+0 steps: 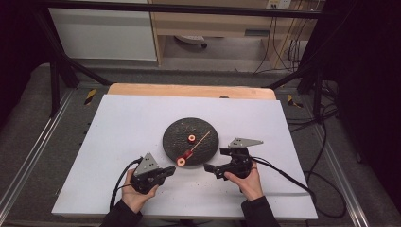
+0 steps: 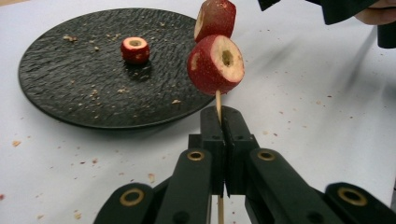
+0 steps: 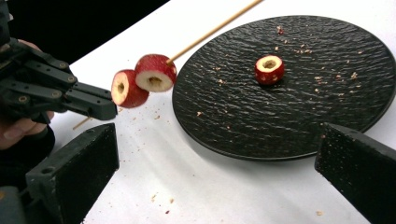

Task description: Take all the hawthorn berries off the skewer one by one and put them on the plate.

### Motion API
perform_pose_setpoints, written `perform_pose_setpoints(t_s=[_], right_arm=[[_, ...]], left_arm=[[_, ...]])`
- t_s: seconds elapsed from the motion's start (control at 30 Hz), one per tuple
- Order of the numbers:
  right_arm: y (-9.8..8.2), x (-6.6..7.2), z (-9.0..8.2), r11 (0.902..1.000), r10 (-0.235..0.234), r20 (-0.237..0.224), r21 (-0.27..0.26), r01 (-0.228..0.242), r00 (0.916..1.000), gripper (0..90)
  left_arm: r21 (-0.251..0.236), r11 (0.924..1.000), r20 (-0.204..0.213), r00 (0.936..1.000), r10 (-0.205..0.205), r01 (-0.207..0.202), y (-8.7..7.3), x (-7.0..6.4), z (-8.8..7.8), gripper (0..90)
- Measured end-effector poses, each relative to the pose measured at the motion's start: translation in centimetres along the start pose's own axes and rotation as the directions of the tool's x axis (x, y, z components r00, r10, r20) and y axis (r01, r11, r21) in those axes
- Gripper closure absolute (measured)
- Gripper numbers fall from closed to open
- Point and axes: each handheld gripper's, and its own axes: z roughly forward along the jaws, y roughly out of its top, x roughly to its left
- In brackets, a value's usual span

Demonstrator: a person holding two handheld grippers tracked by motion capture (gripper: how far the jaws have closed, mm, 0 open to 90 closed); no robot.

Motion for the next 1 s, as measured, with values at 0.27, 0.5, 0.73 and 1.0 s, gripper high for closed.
perform_pose_setpoints(t_s=[0.27,0.5,0.73,1.0], right_arm=[[-0.2,0.3,0.0,0.9995,0.018,-0.032,-0.026,-0.019,0.9993,3.8],[-0.3,0.5,0.2,0.9988,0.035,-0.065,-0.032,-0.037,0.9973,10.3],[-0.4,0.5,0.3,0.9987,0.035,-0.093,-0.034,-0.038,0.9951,20.1],[-0.4,0.6,0.3,0.9987,0.036,-0.133,-0.032,-0.041,0.9904,31.8]], left_arm=[[-0.003,0.9998,0.020,0.9996,0.021,-0.021,0.3,-1.0,0.7,88.4],[-0.007,0.9994,0.038,0.9987,0.035,-0.035,0.4,-1.8,1.0,88.4],[-0.006,0.9989,0.057,0.9972,0.048,-0.047,0.4,-2.5,1.3,88.4],[-0.003,0.9980,0.074,0.9953,0.063,-0.063,0.4,-3.0,1.5,88.3]])
